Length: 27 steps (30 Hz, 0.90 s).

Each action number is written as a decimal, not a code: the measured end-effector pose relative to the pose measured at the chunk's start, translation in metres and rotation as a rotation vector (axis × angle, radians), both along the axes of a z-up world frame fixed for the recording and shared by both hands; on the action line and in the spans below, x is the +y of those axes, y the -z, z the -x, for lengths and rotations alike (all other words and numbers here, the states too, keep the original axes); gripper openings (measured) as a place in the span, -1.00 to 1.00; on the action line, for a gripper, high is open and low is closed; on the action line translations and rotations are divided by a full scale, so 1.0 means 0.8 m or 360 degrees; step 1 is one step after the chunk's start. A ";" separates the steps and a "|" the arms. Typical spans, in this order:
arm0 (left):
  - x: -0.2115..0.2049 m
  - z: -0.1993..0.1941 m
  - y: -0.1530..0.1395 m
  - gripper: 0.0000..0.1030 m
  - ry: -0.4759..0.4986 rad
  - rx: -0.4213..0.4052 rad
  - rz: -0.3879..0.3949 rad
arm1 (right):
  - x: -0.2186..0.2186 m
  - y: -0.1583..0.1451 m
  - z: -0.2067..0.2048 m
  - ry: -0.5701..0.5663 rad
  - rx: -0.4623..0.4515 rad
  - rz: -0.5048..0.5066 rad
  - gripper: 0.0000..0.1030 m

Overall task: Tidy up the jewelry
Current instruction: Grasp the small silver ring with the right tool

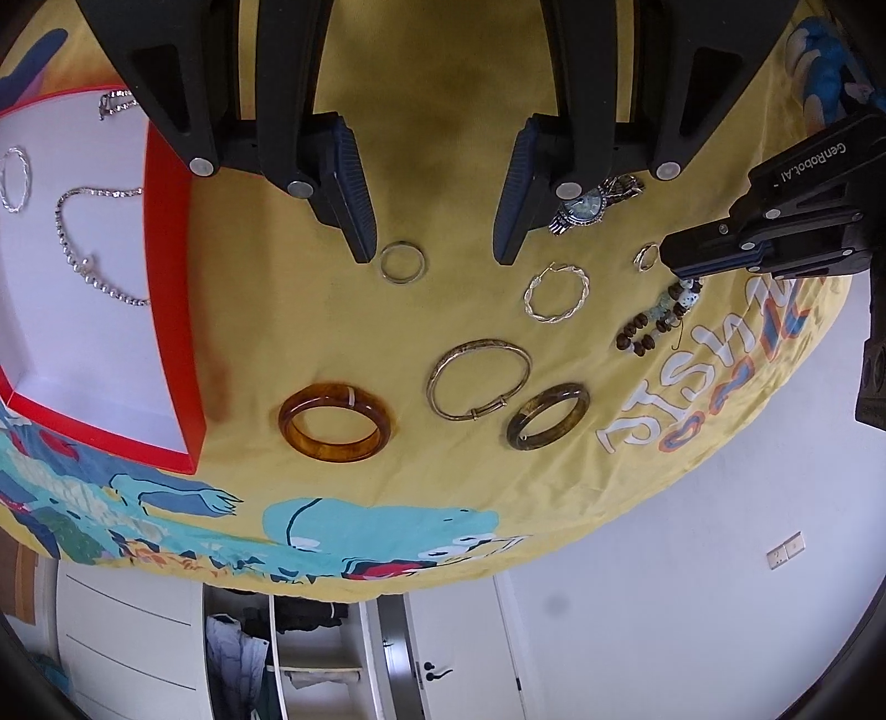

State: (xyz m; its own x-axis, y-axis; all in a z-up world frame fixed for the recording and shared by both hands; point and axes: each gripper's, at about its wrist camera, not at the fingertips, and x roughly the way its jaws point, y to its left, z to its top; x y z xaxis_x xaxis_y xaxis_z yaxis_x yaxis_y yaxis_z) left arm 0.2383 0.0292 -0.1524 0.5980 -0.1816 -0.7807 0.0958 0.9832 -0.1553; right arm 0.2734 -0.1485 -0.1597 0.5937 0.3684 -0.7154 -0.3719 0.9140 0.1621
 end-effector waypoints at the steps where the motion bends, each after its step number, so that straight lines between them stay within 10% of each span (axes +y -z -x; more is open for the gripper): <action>1: 0.000 0.000 0.001 -0.86 -0.0002 -0.0003 0.0000 | 0.001 0.001 -0.001 0.0000 -0.0003 0.0002 -0.15; 14: 0.005 0.000 0.001 -0.85 -0.0053 -0.0042 -0.0023 | 0.006 0.010 -0.011 0.0012 -0.0006 -0.0001 -0.15; 18: 0.010 0.003 -0.005 -0.22 -0.0078 -0.0070 0.0036 | 0.005 0.010 -0.011 0.0019 -0.0005 -0.0004 -0.15; 27: -0.001 0.004 -0.011 -0.22 -0.0050 -0.0064 -0.0045 | 0.006 0.009 -0.010 0.0030 0.0003 0.0006 -0.15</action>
State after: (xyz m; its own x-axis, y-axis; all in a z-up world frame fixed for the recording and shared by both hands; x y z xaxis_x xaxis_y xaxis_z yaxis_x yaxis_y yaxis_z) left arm 0.2354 0.0286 -0.1439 0.6338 -0.1406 -0.7606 0.0705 0.9897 -0.1243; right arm 0.2816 -0.1437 -0.1668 0.5990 0.3543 -0.7181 -0.3542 0.9215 0.1593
